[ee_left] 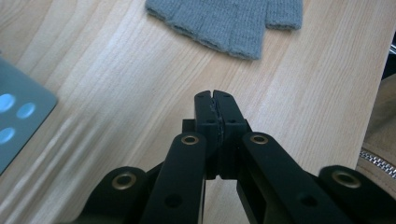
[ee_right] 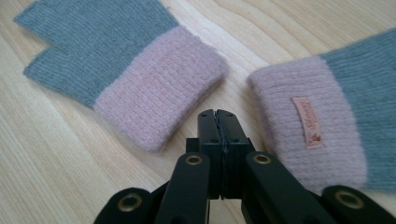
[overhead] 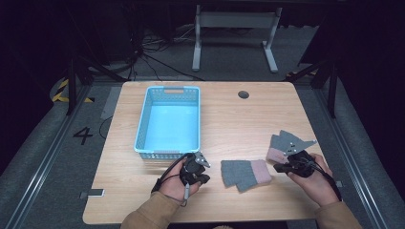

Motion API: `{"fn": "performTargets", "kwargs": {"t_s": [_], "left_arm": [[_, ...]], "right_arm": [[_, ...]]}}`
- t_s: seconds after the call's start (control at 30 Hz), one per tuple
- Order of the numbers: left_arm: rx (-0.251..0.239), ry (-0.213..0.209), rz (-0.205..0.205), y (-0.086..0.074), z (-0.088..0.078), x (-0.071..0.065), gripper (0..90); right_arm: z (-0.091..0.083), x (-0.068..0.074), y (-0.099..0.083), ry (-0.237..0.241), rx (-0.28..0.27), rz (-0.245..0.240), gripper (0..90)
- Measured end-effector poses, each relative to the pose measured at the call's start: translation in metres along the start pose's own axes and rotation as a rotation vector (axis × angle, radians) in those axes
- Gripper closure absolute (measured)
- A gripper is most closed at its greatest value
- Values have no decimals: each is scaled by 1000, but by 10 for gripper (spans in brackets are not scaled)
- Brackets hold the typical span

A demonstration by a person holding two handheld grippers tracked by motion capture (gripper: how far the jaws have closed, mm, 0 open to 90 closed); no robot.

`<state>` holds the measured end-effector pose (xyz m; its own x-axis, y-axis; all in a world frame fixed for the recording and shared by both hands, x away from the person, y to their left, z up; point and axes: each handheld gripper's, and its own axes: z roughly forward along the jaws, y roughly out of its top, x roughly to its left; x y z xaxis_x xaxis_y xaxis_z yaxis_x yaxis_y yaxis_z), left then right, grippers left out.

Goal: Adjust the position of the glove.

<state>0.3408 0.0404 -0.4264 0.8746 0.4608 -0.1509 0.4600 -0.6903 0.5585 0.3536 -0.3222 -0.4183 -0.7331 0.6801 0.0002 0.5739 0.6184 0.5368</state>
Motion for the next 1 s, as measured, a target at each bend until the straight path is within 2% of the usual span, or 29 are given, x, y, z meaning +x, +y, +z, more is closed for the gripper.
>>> {"fn": "performTargets", "kwargs": {"t_s": [0.17, 0.43, 0.87, 1.0], "left_arm": [[-15, 4, 11, 1, -1, -3, 899], [-19, 2, 5, 0, -2, 0, 877], [-20, -4, -6, 0, -5, 2, 864], [-23, -4, -10, 0, -5, 3, 858]], "right_arm": [[7, 5, 1, 6, 23, -16, 900], [17, 12, 3, 30, 65, -30, 900], [22, 31, 11, 65, 73, -94, 900], [22, 32, 11, 63, 70, -98, 900]]}}
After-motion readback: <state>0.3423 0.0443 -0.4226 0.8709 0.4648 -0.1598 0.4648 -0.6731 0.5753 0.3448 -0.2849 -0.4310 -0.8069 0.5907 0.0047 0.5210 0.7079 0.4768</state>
